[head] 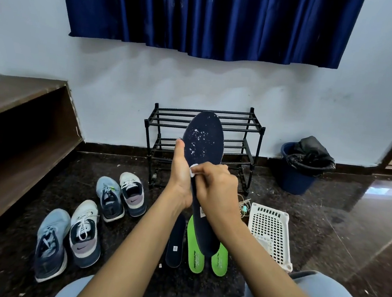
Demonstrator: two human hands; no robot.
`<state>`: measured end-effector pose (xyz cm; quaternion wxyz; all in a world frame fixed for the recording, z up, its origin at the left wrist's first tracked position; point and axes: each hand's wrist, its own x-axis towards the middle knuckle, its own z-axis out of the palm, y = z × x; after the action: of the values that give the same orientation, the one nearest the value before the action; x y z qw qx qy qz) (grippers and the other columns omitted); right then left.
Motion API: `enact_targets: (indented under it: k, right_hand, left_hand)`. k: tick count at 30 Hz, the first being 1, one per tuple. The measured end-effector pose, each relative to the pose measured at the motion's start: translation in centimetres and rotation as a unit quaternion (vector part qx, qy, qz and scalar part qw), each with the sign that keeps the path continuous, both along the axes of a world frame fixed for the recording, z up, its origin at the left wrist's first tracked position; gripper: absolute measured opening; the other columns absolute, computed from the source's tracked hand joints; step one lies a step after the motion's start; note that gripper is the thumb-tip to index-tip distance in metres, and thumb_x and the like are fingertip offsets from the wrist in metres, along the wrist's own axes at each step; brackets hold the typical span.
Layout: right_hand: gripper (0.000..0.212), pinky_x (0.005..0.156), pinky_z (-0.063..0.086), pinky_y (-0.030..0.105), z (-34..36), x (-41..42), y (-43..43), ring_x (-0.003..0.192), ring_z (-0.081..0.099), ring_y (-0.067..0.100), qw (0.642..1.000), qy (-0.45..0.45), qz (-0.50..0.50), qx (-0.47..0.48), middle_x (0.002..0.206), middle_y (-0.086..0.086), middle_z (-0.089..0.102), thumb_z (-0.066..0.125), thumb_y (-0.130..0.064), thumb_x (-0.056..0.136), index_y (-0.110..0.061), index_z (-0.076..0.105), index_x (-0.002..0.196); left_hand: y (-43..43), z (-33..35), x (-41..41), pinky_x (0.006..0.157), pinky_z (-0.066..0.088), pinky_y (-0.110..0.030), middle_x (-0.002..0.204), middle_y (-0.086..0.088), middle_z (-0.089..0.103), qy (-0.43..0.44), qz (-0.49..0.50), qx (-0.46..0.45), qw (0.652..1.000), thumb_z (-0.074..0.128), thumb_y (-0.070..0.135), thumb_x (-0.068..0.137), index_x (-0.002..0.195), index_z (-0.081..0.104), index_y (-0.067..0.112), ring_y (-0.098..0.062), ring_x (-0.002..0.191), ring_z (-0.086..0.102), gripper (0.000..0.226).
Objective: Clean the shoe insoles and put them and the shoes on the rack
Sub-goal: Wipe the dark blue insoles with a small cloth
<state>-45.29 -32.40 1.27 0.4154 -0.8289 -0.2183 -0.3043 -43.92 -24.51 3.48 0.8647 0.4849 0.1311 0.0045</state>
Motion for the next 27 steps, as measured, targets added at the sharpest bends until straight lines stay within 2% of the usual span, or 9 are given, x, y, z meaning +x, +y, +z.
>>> enact_targets:
  k: [3, 5, 7, 12, 15, 18, 23, 26, 27]
  right_hand:
    - [0.022, 0.074, 0.042, 0.021, 0.7, 0.9, -0.4, 0.079, 0.062, 0.021, 1.0, -0.006, -0.01, -0.013, 0.079, 0.002, 0.07, 0.053, -0.004, 0.074, -0.011, 0.071, 0.084]
    - [0.022, 0.072, 0.04, 0.02, 1.2, 1.5, -0.7, 0.078, 0.062, 0.023, 0.999, -0.012, -0.03, -0.023, 0.078, 0.004, 0.07, 0.053, -0.003, 0.073, -0.01, 0.071, 0.083]
    - [0.022, 0.072, 0.038, 0.018, 1.3, 1.7, -0.9, 0.078, 0.061, 0.024, 0.999, -0.012, -0.038, -0.023, 0.078, 0.004, 0.07, 0.053, -0.002, 0.073, -0.01, 0.071, 0.083]
    - [0.023, 0.073, 0.042, 0.02, 0.7, 0.4, -0.5, 0.076, 0.062, 0.021, 1.0, -0.002, -0.01, 0.005, 0.079, 0.0, 0.071, 0.053, -0.003, 0.073, -0.013, 0.071, 0.084]
    - [0.023, 0.073, 0.042, 0.022, 0.5, -0.4, -0.3, 0.077, 0.062, 0.019, 1.0, 0.02, 0.007, 0.017, 0.079, -0.001, 0.071, 0.055, -0.004, 0.073, -0.015, 0.072, 0.085]
    - [0.022, 0.073, 0.041, 0.019, 1.0, 0.2, -0.5, 0.077, 0.063, 0.02, 1.0, 0.01, 0.0, 0.01, 0.078, -0.001, 0.071, 0.056, -0.001, 0.073, -0.013, 0.073, 0.083]
    - [0.022, 0.073, 0.04, 0.019, 1.4, 1.2, -0.8, 0.079, 0.062, 0.022, 0.999, 0.002, -0.042, 0.004, 0.079, 0.002, 0.071, 0.053, -0.005, 0.074, -0.012, 0.072, 0.084]
    - [0.023, 0.075, 0.044, 0.022, 1.2, 0.5, -0.7, 0.078, 0.062, 0.021, 0.999, 0.009, -0.026, 0.021, 0.079, 0.001, 0.071, 0.055, -0.002, 0.075, -0.013, 0.073, 0.085]
    - [0.023, 0.076, 0.047, 0.026, 1.1, 0.2, -0.6, 0.077, 0.063, 0.02, 0.999, 0.021, -0.014, 0.037, 0.079, 0.0, 0.071, 0.057, 0.0, 0.075, -0.014, 0.073, 0.085]
  left_hand:
    - [-0.5, 0.1, -0.4, 0.09, 0.052, -0.033, 0.113, -0.012, 0.071, -0.01, -0.002, -0.004, 1.0, 0.025, 0.065, 0.096, 0.116, 0.069, 0.006, -0.027, 0.105, 0.067, 0.076]
    - [-1.1, -0.1, -0.5, 0.079, 0.054, -0.028, 0.094, -0.004, 0.075, -0.012, -0.027, -0.012, 0.999, 0.025, 0.063, 0.098, 0.098, 0.072, 0.013, -0.017, 0.083, 0.072, 0.068]
    - [-1.4, -0.3, -0.5, 0.075, 0.054, -0.027, 0.084, -0.001, 0.074, -0.008, -0.041, -0.02, 0.999, 0.024, 0.062, 0.098, 0.09, 0.071, 0.016, -0.014, 0.074, 0.071, 0.066]
    - [-0.5, -0.3, -0.2, 0.1, 0.049, -0.037, 0.121, -0.013, 0.068, 0.003, -0.028, -0.005, 1.0, 0.024, 0.067, 0.095, 0.121, 0.067, 0.005, -0.028, 0.113, 0.064, 0.08]
    - [-0.1, -0.4, 0.1, 0.094, 0.052, -0.038, 0.112, -0.014, 0.072, -0.003, -0.007, 0.007, 1.0, 0.024, 0.067, 0.095, 0.112, 0.071, 0.006, -0.031, 0.11, 0.066, 0.078]
    - [-0.4, -0.4, -0.1, 0.092, 0.052, -0.035, 0.116, -0.015, 0.07, -0.011, -0.021, -0.009, 1.0, 0.025, 0.066, 0.096, 0.119, 0.068, 0.005, -0.028, 0.109, 0.066, 0.078]
    - [-1.4, -0.5, -0.4, 0.079, 0.053, -0.028, 0.088, -0.002, 0.074, -0.014, -0.049, -0.03, 0.998, 0.025, 0.061, 0.098, 0.093, 0.071, 0.015, -0.015, 0.078, 0.071, 0.065]
    - [-1.0, -0.4, -0.3, 0.09, 0.052, -0.033, 0.107, -0.008, 0.073, -0.005, -0.048, -0.025, 0.999, 0.025, 0.065, 0.096, 0.109, 0.071, 0.01, -0.021, 0.096, 0.07, 0.072]
    - [-0.7, -0.3, -0.3, 0.088, 0.054, -0.033, 0.106, -0.009, 0.073, -0.004, -0.046, -0.023, 0.999, 0.026, 0.065, 0.096, 0.108, 0.072, 0.008, -0.022, 0.095, 0.07, 0.074]
